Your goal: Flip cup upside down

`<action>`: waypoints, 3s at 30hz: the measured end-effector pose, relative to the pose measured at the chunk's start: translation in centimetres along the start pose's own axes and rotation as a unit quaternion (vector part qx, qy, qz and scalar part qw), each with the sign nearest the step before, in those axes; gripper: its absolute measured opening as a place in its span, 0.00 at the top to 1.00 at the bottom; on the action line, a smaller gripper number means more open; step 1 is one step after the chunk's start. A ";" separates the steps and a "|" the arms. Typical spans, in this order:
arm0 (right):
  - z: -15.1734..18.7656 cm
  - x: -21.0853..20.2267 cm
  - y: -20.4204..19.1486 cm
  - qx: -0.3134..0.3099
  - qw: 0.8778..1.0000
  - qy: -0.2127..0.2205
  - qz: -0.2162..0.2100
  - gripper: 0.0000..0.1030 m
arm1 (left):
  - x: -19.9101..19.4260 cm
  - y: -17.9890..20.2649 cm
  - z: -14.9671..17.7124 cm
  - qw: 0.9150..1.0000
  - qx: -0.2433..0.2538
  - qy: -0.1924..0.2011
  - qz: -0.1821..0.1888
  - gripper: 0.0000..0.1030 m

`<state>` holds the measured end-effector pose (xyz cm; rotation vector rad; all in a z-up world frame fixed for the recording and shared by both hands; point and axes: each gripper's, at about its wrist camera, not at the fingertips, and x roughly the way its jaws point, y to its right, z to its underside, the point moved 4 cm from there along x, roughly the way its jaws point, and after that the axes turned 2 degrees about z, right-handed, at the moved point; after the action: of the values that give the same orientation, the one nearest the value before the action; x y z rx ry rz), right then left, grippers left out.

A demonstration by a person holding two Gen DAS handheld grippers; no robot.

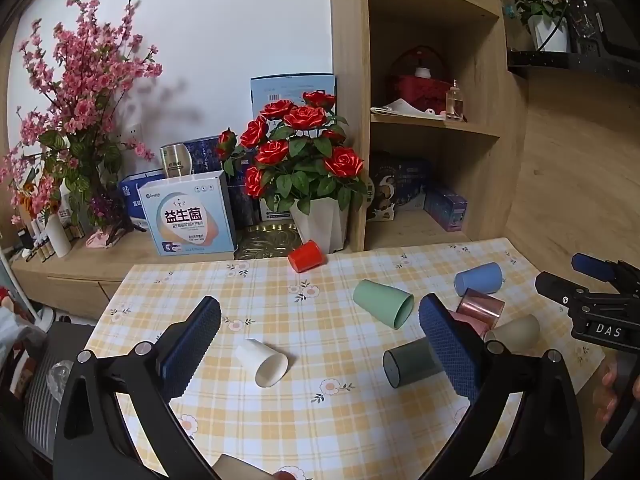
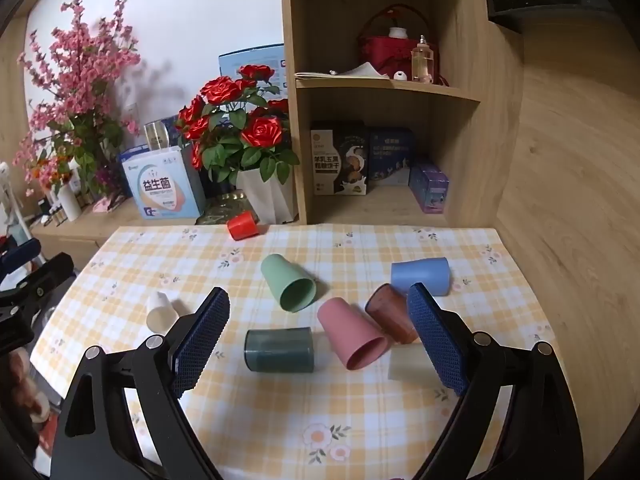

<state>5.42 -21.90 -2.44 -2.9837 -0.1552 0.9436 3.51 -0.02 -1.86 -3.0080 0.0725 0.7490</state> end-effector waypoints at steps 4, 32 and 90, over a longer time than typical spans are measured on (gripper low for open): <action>0.0 -0.2 -0.2 0.003 1.000 0.005 0.003 0.15 | -0.4 -0.2 -0.2 1.000 -0.001 0.002 0.001 0.06; -0.8 -0.6 0.8 0.009 1.000 0.015 0.009 0.15 | -0.8 -0.1 -1.3 1.000 -0.014 0.007 0.012 0.06; -0.5 0.4 0.4 0.012 1.000 0.001 0.006 0.15 | 0.6 -2.1 -0.3 0.996 -0.070 -0.019 0.044 0.06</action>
<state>6.07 -22.26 -2.33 -2.9670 -0.1247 0.9373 4.33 2.01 -1.81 -3.1392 0.1580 0.8548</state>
